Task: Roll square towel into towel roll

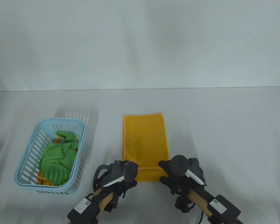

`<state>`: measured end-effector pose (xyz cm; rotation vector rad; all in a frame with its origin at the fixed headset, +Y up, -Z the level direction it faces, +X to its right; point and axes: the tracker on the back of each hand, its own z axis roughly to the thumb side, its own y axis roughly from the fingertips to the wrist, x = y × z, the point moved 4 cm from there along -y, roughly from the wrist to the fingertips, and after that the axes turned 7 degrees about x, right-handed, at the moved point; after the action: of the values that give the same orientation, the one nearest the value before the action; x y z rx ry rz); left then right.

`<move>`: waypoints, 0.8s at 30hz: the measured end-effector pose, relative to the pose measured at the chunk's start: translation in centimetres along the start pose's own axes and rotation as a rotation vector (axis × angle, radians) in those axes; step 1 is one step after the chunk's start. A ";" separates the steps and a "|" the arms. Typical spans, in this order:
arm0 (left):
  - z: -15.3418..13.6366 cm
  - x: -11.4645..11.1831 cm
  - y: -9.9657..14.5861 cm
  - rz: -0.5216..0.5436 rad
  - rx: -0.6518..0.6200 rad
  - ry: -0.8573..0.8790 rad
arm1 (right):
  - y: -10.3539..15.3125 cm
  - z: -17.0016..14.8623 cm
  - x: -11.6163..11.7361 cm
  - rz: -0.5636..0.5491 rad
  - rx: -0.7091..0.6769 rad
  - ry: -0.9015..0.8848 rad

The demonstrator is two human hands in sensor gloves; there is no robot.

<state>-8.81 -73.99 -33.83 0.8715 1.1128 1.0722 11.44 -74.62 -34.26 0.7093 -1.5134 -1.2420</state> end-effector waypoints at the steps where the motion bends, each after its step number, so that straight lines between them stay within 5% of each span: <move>1: 0.3 -0.3 -0.1 0.000 -0.002 -0.030 | -0.1 0.2 0.4 0.000 0.000 0.037; 12: 0.6 -2.6 -0.5 -0.048 -0.004 -0.131 | -0.5 0.8 2.4 -0.121 0.032 0.311; 24: -0.2 -3.0 -0.8 -0.056 0.032 -0.123 | -0.7 0.3 1.1 -0.204 0.033 0.227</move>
<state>-9.07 -77.08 -33.87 0.9142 1.0481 0.9441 10.68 -75.65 -34.58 1.0113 -1.3019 -1.2421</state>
